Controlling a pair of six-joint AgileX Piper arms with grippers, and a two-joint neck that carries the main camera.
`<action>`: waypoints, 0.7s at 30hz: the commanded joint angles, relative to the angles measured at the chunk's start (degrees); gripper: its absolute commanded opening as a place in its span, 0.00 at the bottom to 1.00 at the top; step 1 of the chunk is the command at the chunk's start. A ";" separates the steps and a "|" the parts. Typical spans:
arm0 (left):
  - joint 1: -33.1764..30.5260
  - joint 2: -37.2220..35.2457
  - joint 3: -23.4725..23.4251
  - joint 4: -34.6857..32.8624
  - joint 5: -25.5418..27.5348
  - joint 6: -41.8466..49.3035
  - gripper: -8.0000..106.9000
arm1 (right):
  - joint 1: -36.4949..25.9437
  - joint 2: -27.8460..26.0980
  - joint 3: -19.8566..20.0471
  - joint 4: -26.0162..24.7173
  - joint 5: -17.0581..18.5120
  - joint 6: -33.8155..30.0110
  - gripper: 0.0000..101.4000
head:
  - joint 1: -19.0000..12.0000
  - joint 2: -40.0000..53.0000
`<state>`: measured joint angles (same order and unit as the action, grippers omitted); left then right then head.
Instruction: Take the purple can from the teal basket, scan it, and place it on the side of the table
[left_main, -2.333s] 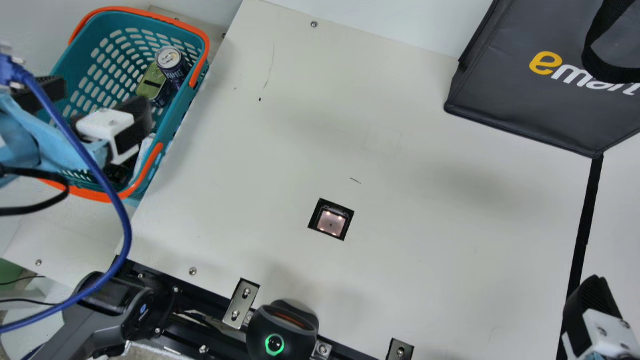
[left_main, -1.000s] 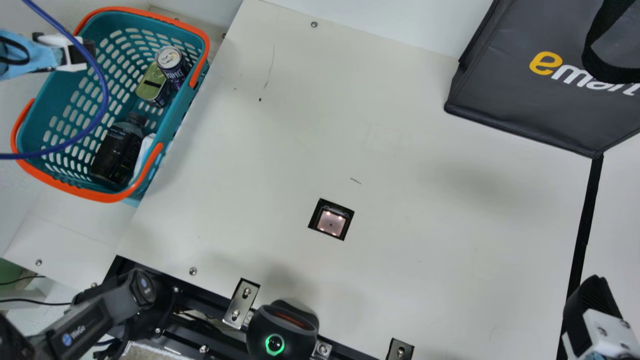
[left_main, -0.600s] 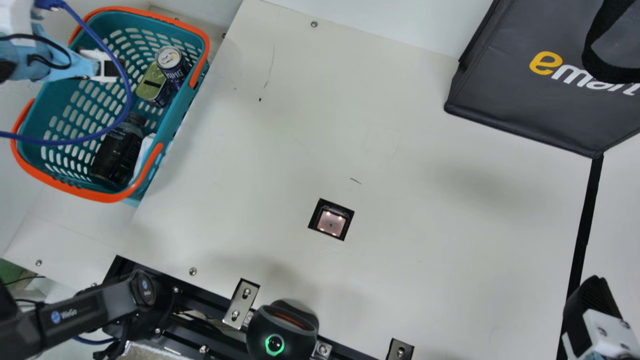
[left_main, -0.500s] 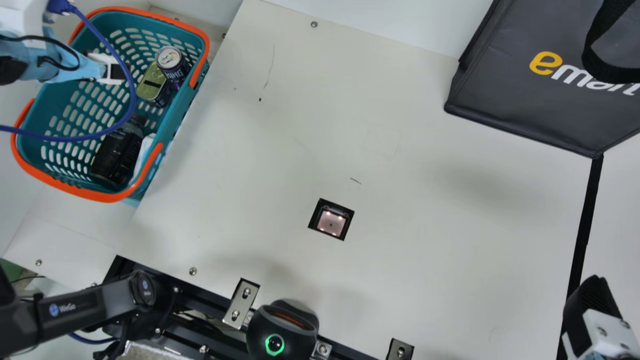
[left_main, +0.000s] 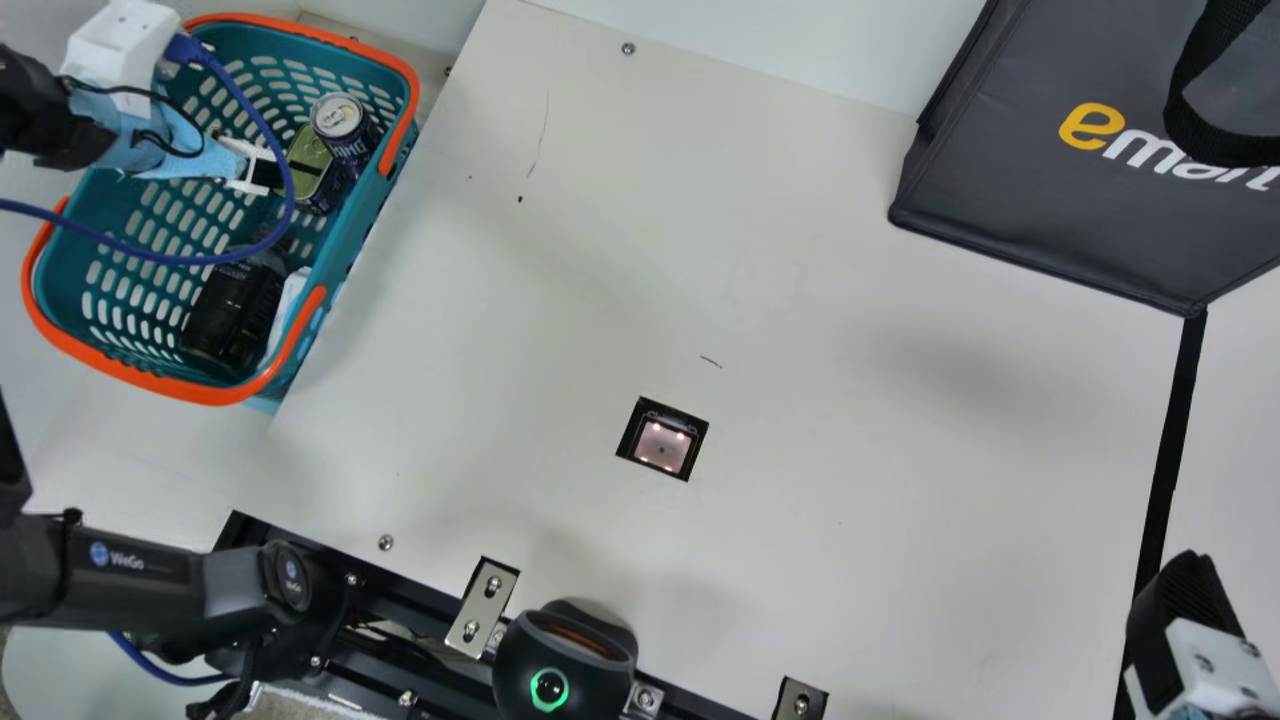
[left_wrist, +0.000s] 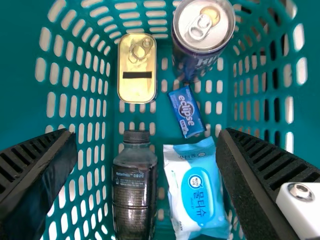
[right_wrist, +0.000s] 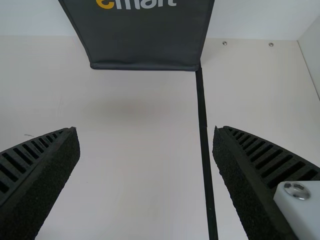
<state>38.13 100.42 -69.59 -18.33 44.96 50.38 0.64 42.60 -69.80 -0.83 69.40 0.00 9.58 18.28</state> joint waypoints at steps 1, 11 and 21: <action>0.09 1.12 -0.16 0.24 -0.07 0.52 0.85 | 0.00 0.00 0.00 0.00 0.00 0.00 0.94 | -1.66 0.14; 0.76 4.74 -0.97 -2.47 -0.11 6.20 0.85 | 0.00 0.00 0.00 0.00 0.00 0.00 0.94 | -1.66 0.14; 2.83 6.11 0.13 -13.50 0.01 20.93 0.85 | 0.00 0.00 0.00 0.00 0.00 0.00 0.94 | -1.66 0.14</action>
<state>40.76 106.46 -69.69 -29.37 44.84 67.33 0.64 42.60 -69.80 -0.83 69.40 0.00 9.58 18.28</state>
